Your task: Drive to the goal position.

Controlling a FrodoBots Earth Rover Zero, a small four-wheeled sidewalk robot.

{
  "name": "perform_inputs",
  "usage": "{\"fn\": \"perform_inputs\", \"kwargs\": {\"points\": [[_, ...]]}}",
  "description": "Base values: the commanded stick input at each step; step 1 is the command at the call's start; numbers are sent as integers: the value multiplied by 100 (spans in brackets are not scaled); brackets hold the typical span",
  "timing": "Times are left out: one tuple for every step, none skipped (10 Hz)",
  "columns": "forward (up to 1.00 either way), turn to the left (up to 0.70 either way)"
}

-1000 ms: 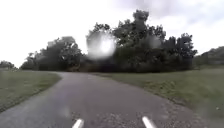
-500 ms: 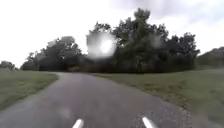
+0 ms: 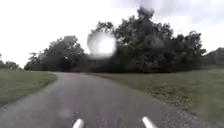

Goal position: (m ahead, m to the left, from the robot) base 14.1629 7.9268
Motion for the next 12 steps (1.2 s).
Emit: {"fn": "perform_inputs", "kwargs": {"points": [[70, 34], [70, 32], [70, 19], [70, 5], [70, 0], [70, 0], [70, 0], [70, 0], [70, 0], [70, 0], [70, 0], [70, 0]]}}
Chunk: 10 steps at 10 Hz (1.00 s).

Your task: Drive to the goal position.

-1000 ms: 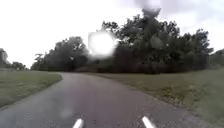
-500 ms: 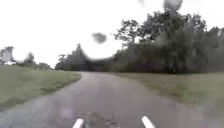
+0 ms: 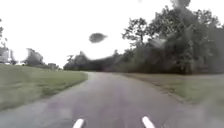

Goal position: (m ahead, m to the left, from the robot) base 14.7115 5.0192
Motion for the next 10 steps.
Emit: {"fn": "perform_inputs", "kwargs": {"points": [[70, 0], [70, 0], [70, 0], [70, 0], [70, 0], [70, 0], [70, 0], [70, 0], [70, 2], [70, 6]]}}
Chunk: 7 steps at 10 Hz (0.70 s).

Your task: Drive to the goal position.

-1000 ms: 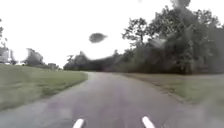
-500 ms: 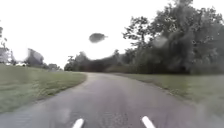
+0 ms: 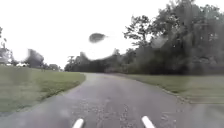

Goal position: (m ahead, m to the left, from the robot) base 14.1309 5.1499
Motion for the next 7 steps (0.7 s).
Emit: {"fn": "perform_inputs", "kwargs": {"points": [[70, 11], [70, 30], [70, 34], [70, 25], [70, 13], [70, 0], [70, 0]]}}
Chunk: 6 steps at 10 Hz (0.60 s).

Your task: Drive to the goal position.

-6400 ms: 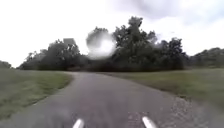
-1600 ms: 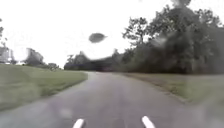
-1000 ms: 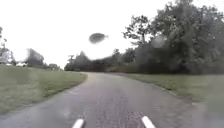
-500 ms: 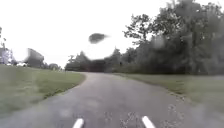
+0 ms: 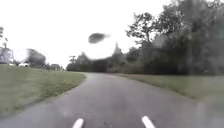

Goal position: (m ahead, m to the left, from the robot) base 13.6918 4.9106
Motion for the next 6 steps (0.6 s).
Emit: {"fn": "perform_inputs", "kwargs": {"points": [[70, 0], [70, 0], [70, 0], [70, 0], [70, 0], [70, 0]]}}
